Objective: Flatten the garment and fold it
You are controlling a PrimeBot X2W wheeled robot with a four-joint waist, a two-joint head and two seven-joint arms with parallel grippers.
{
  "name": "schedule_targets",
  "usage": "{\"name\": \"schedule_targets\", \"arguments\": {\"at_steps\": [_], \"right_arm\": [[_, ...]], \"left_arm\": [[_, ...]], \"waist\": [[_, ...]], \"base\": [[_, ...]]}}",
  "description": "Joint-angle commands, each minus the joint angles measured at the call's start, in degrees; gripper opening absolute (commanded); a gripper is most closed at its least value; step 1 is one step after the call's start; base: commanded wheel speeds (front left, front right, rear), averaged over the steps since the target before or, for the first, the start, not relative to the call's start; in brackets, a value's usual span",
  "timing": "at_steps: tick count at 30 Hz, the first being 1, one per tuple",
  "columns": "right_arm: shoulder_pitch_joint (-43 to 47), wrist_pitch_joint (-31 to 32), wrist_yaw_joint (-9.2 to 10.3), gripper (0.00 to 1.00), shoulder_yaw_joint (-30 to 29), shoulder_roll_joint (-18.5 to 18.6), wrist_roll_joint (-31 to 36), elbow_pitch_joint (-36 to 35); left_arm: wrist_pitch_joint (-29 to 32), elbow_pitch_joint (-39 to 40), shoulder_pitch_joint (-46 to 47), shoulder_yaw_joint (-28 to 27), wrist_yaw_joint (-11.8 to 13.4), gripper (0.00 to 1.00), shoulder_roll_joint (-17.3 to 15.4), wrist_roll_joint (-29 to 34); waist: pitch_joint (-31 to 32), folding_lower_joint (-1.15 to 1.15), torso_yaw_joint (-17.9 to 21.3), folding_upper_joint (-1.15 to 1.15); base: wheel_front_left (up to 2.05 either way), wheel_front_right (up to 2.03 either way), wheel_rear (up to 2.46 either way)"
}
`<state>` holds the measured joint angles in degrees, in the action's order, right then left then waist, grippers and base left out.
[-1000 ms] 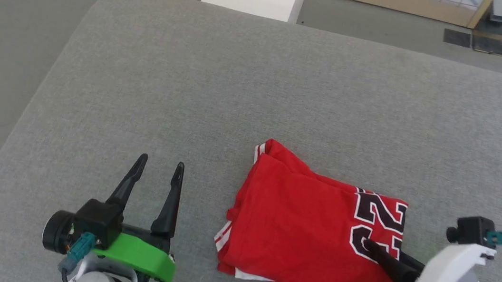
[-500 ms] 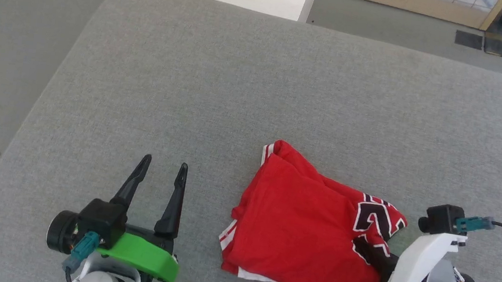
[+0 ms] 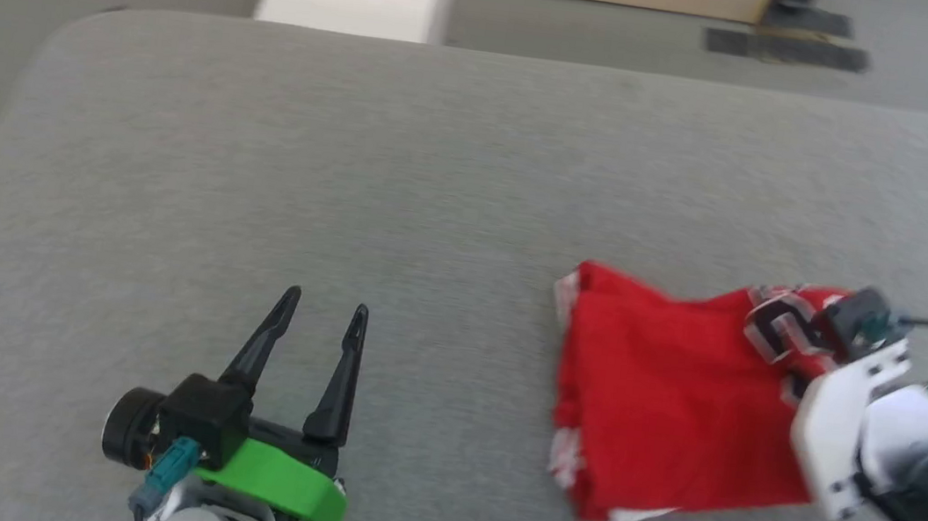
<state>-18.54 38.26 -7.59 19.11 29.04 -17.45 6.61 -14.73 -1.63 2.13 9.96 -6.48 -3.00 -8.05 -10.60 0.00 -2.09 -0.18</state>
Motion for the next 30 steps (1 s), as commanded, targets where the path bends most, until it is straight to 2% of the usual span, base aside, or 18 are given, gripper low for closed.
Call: {"name": "schedule_targets", "arguments": {"at_steps": [1,4,8,12,16,21,30], "right_arm": [[-1.5,0.9,0.10,0.00,0.1,1.9,1.1,-0.8],[-3.2,2.6,0.10,0.00,0.6,5.8,1.4,-2.4],[-4.4,3.6,0.10,0.00,0.8,12.8,1.6,-3.2],[-4.7,2.7,0.10,0.00,-0.7,19.0,1.2,-1.5],[-5.3,-0.9,0.10,0.00,-3.3,23.5,1.3,2.3],[-5.9,-7.7,0.10,0.00,-7.3,27.4,2.4,9.5],[-6.0,-18.2,0.10,0.00,-16.1,29.5,8.3,20.8]], "left_arm": [[-0.3,0.3,0.7,0.2,0.1,1.00,0.1,0.7],[-0.3,1.0,2.1,0.2,0.0,1.00,0.1,1.3],[-0.3,1.9,4.6,0.6,-0.3,1.00,0.0,2.6],[-0.3,3.4,6.9,0.5,-0.6,1.00,-0.5,3.2],[-0.3,4.9,9.3,0.8,-0.7,1.00,-1.2,3.6],[-0.3,6.6,12.0,2.3,-0.9,1.00,-2.0,3.9],[-0.3,8.8,14.2,2.4,-0.9,1.00,-2.4,4.0]], "waist": [[-3.0,0.00,6.5,0.18],[-5.9,0.00,9.5,0.18],[-9.9,0.00,12.4,0.18],[-13.5,0.00,14.0,0.18],[-17.1,0.00,14.2,0.18],[-21.2,0.00,12.7,0.18],[-25.8,0.00,9.6,0.18]], "base": [[0.00,0.00,0.00],[0.00,0.00,0.00],[0.00,0.00,0.00],[0.00,0.00,0.00],[0.00,0.00,0.00],[0.00,0.00,0.00],[0.00,0.00,0.00]]}}
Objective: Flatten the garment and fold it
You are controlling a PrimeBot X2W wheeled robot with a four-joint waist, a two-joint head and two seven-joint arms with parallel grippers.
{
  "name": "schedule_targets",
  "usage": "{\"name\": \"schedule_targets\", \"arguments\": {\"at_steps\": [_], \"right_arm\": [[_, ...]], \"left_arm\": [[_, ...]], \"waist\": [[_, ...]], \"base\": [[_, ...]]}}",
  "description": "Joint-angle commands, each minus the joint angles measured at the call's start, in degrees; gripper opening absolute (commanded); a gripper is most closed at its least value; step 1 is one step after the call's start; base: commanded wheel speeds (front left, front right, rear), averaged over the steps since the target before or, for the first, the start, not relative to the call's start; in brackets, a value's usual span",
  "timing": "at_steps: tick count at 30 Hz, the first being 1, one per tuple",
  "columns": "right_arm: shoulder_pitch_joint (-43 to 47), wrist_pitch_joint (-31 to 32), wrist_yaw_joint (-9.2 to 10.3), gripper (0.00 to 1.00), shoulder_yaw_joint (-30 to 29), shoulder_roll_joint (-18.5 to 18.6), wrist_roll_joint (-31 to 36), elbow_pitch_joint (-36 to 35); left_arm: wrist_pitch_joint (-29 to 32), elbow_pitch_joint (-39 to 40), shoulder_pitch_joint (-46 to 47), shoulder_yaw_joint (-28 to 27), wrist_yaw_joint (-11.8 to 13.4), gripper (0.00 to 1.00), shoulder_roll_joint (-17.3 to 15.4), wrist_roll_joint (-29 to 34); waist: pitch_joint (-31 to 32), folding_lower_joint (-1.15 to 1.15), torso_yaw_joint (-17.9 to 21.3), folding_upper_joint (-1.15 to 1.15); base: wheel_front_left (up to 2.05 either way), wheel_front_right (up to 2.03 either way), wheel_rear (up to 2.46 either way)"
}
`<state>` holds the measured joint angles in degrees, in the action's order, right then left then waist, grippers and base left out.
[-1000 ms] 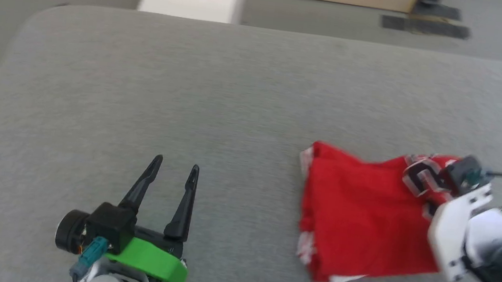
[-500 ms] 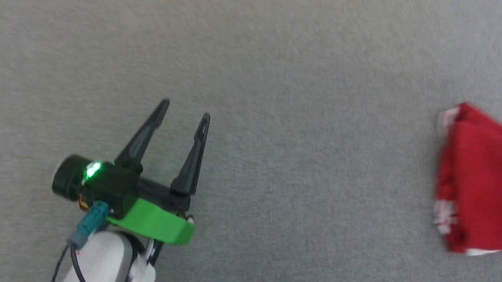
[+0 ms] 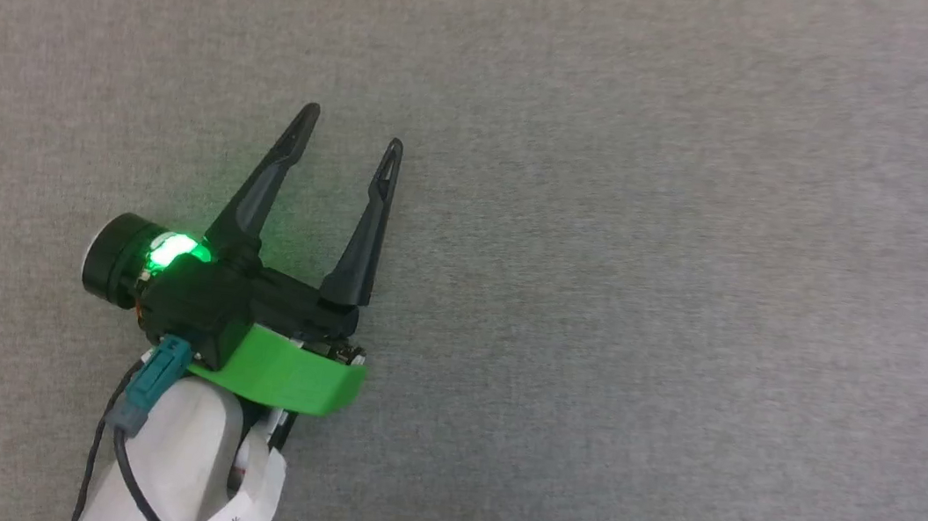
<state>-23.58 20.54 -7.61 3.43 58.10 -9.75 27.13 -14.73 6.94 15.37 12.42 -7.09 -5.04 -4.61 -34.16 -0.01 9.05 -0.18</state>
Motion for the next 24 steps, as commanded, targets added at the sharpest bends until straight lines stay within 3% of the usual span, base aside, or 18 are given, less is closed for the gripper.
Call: {"name": "schedule_targets", "arguments": {"at_steps": [1,4,7,8,9,18,24], "right_arm": [[-1.0,-1.9,0.12,0.00,-1.3,0.8,2.2,1.3],[-1.6,-4.7,0.12,0.00,-3.6,0.6,5.1,3.8],[-3.5,-7.7,0.12,0.00,-6.2,-2.1,7.2,6.2],[-3.7,-7.9,0.12,0.07,-6.4,-2.5,7.7,6.5],[-4.0,-8.1,0.12,1.00,-6.8,-3.0,8.1,6.9],[-6.6,-11.3,0.12,1.00,-7.1,-6.5,9.3,5.4],[-9.0,-16.0,0.12,1.00,-5.0,-12.3,7.2,-0.5]], "left_arm": [[-0.3,0.4,1.1,-0.1,-0.3,1.00,-0.4,0.6],[-0.3,0.7,1.2,-0.3,-0.3,1.00,-0.6,0.6],[-0.3,0.2,1.2,-0.6,-0.4,1.00,-0.6,0.4],[-0.3,0.1,1.2,-0.6,-0.4,1.00,-0.6,0.4],[-0.3,0.0,1.3,-0.6,-0.4,1.00,-0.5,0.3],[-0.3,-1.9,-1.0,-1.6,-0.4,1.00,0.7,-1.0],[-0.3,-3.2,-4.9,-4.1,-0.2,1.00,1.3,-1.7]], "waist": [[-2.5,0.01,-1.8,0.18],[-3.0,0.01,-2.1,0.18],[-2.3,0.01,-2.1,0.18],[-2.0,0.01,-2.1,0.18],[-1.5,0.01,-2.1,0.18],[6.8,0.01,-2.2,0.18],[14.8,0.01,-2.6,0.18]], "base": [[0.00,0.00,0.00],[0.00,0.00,0.00],[0.00,0.00,0.00],[0.00,0.00,0.00],[0.00,0.00,0.00],[0.00,0.00,0.00],[0.00,0.00,0.00]]}}
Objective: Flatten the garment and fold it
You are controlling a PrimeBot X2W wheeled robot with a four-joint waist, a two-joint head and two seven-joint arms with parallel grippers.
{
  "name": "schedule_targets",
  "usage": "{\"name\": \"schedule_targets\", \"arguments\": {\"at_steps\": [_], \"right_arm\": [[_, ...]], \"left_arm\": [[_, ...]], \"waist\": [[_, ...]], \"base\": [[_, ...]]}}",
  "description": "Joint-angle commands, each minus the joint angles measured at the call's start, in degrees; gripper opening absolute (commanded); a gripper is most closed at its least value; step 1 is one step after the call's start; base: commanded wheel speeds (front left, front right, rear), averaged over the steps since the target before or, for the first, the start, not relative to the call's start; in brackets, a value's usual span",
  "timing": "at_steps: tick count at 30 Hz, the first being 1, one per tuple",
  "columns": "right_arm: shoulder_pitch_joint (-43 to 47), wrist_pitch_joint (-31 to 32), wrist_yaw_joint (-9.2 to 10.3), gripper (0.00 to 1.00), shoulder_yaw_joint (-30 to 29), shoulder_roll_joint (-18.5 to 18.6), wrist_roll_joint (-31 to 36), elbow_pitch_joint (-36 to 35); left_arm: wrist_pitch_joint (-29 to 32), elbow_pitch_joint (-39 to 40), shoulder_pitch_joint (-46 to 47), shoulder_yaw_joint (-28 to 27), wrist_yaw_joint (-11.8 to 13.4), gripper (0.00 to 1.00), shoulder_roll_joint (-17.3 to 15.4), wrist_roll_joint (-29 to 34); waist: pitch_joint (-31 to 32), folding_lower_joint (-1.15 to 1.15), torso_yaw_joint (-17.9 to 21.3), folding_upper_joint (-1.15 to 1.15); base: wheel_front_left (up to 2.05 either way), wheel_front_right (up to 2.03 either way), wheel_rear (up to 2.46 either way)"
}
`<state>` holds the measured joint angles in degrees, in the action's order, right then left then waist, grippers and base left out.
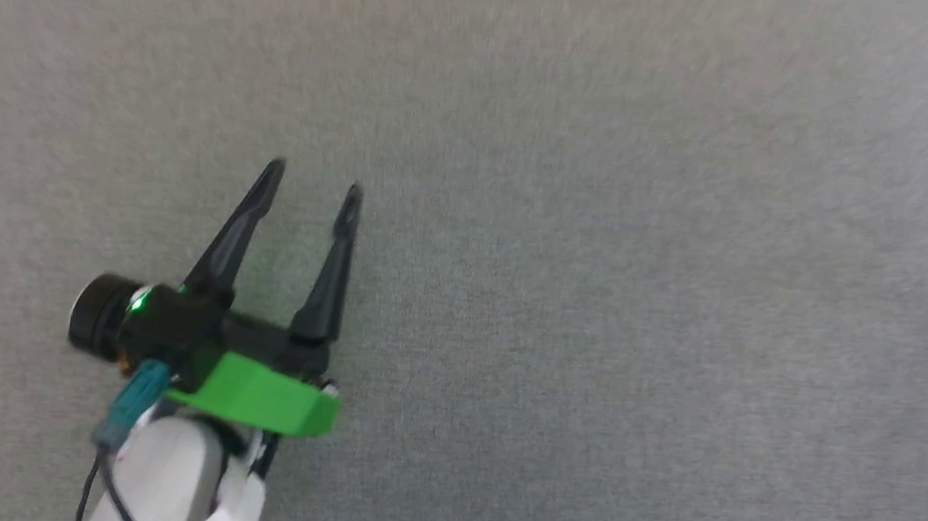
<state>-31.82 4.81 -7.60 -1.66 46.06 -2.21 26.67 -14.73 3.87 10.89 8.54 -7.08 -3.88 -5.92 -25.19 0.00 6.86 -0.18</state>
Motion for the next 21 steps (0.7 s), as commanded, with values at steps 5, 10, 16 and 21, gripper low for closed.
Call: {"name": "schedule_targets", "arguments": {"at_steps": [5,10,16,21], "right_arm": [[0.2,-5.3,0.11,1.00,1.6,-6.7,-2.4,-5.8],[3.4,-10.3,0.11,1.00,0.7,-14.7,-4.4,-11.1],[10.7,-15.2,0.11,1.00,-2.2,-24.7,-5.4,-16.5],[17.7,-17.7,0.11,1.00,-4.2,-32.4,-5.5,-20.3]], "left_arm": [[-0.3,-0.4,-3.1,-3.5,1.1,1.00,0.7,-2.5],[-0.3,-1.2,-5.1,-5.7,2.1,1.00,0.8,-1.9],[-0.3,-2.8,-7.5,-6.2,3.0,1.00,0.9,-1.1],[-0.3,-4.1,-9.2,-5.9,3.3,1.00,0.9,-0.3]], "waist": [[11.2,0.00,-1.4,0.18],[14.6,0.00,-2.5,0.18],[17.6,0.00,-4.0,0.18],[19.6,0.00,-5.2,0.18]], "base": [[0.00,0.00,0.00],[0.00,0.00,0.00],[0.00,0.00,0.00],[0.00,0.00,0.00]]}}
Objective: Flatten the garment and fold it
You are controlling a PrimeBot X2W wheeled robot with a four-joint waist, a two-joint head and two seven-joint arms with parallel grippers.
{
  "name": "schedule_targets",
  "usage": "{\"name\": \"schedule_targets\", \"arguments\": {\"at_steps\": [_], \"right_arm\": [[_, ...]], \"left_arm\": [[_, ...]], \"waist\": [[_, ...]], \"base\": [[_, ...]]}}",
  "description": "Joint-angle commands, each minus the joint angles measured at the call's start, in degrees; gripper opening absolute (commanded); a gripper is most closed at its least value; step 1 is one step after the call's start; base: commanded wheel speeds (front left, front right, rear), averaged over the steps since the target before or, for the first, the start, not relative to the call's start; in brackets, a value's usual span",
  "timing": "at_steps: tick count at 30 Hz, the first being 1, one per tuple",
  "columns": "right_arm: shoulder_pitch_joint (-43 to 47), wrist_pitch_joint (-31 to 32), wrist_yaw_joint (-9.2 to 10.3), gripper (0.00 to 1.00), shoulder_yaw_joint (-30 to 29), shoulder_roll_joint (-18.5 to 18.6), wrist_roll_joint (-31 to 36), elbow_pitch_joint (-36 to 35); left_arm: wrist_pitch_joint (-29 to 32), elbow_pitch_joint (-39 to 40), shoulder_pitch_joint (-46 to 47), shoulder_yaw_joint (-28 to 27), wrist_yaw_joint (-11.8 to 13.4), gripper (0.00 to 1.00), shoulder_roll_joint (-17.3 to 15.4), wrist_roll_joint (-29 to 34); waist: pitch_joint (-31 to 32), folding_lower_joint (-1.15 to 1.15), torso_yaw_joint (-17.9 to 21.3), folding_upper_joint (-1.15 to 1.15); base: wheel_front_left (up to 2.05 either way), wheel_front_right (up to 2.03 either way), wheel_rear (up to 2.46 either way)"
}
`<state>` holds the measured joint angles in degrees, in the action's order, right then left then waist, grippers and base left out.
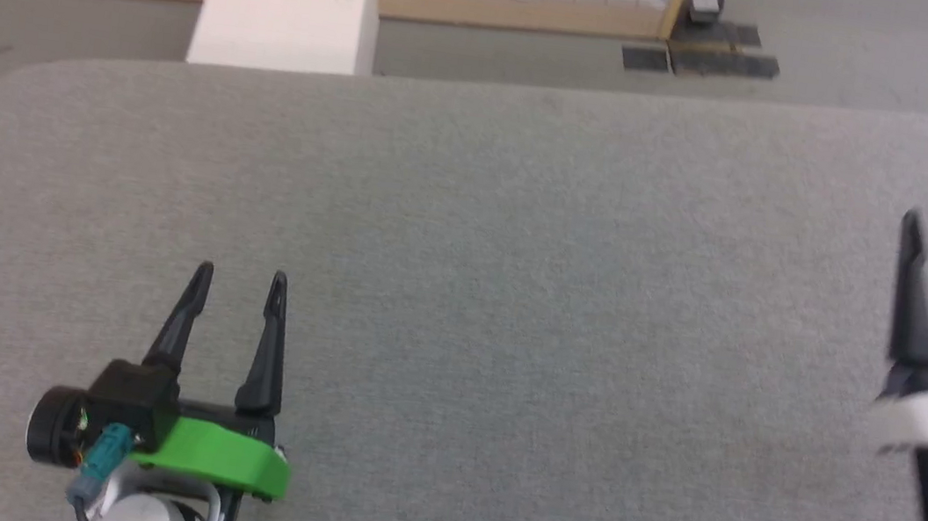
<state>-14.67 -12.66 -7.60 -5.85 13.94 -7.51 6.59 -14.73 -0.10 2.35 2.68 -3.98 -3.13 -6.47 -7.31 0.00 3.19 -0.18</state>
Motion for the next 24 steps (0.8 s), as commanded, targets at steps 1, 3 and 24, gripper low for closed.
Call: {"name": "schedule_targets", "arguments": {"at_steps": [1,3,24], "right_arm": [[2.3,-0.7,0.11,1.00,-0.3,-2.0,-0.4,-0.9],[5.4,-1.2,0.11,1.00,-0.6,-4.5,0.2,-1.5],[17.3,-2.3,0.11,1.00,1.8,-11.0,-0.4,-1.4]], "left_arm": [[-0.3,-0.6,-1.0,0.0,0.2,1.00,0.2,0.4],[-0.3,-1.2,-1.5,0.3,0.3,1.00,0.2,1.1],[-0.3,-5.7,-3.7,1.8,1.3,1.00,0.2,2.6]], "waist": [[2.2,0.00,-1.8,0.18],[2.8,0.00,-2.3,0.18],[4.2,0.00,-3.7,0.18]], "base": [[0.00,0.00,0.00],[0.00,0.00,0.00],[0.00,0.00,0.00]]}}
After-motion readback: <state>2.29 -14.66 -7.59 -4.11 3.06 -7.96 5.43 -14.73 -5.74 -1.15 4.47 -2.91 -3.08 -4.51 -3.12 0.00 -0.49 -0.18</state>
